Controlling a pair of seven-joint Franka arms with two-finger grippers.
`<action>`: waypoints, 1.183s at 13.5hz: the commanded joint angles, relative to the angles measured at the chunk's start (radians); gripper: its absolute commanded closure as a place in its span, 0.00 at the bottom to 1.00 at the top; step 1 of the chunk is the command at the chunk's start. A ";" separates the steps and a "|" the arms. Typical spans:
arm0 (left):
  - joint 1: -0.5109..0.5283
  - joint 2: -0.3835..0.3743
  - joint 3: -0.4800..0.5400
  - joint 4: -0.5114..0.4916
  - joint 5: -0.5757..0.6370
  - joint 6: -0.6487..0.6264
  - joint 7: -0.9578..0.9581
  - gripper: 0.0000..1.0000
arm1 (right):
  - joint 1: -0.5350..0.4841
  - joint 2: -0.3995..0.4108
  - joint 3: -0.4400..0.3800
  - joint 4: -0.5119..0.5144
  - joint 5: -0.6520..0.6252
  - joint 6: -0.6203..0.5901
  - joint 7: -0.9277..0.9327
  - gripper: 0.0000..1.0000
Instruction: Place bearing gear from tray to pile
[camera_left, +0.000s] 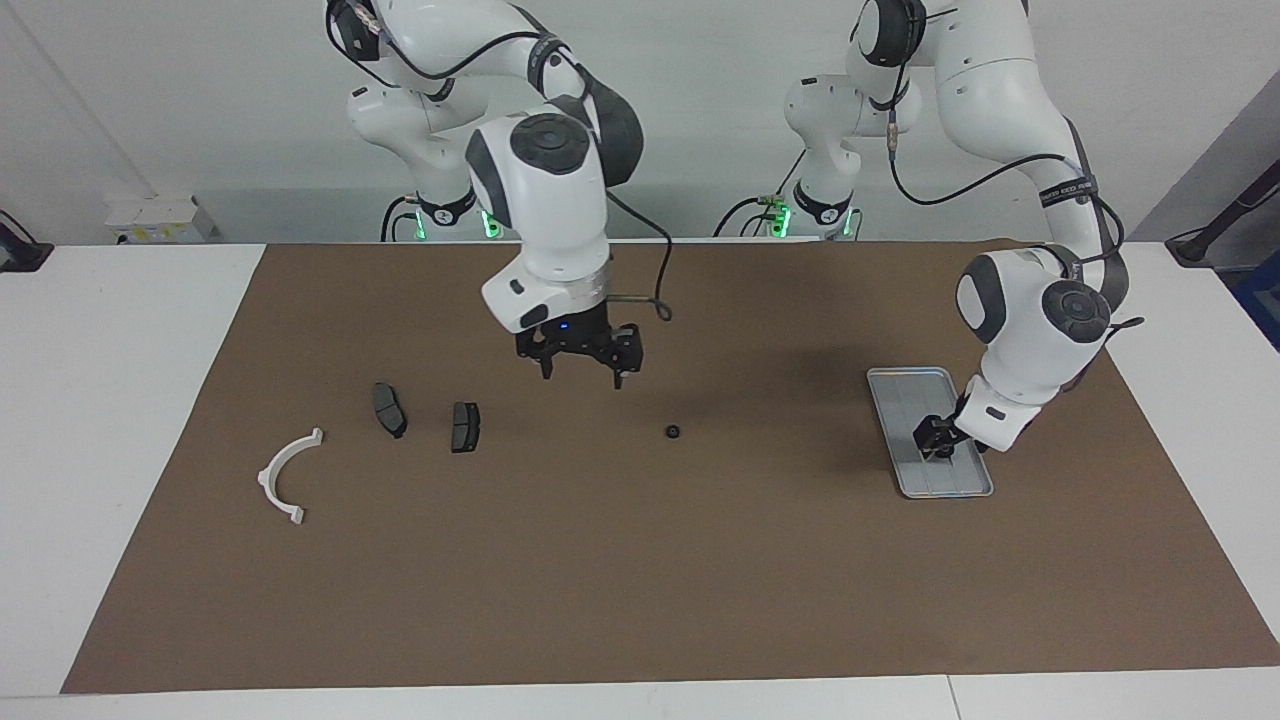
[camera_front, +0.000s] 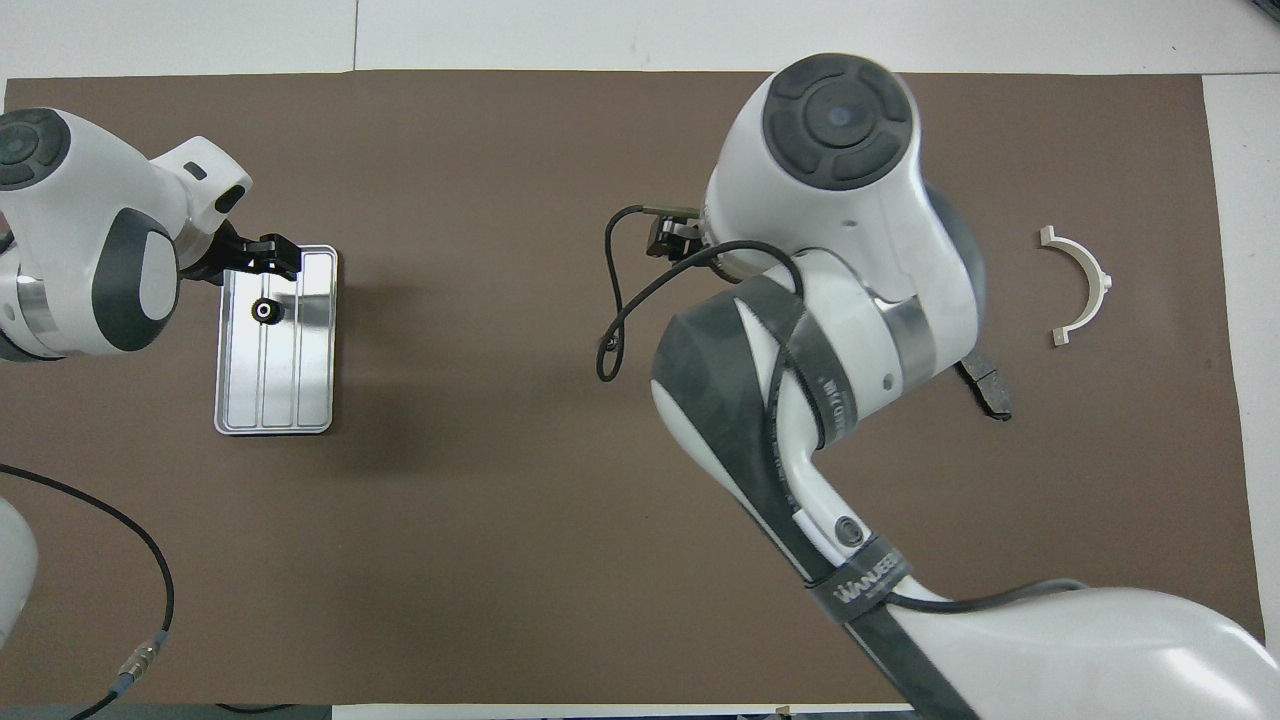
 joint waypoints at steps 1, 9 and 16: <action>0.021 -0.039 -0.011 -0.082 0.009 0.075 0.026 0.13 | 0.035 0.042 -0.002 -0.011 0.004 0.048 0.016 0.01; 0.050 -0.061 -0.011 -0.182 0.006 0.127 0.013 0.15 | 0.135 0.172 0.002 -0.059 0.019 0.241 0.047 0.01; 0.037 -0.062 -0.011 -0.187 -0.005 0.133 -0.035 0.23 | 0.130 0.166 0.002 -0.128 0.048 0.247 -0.025 0.01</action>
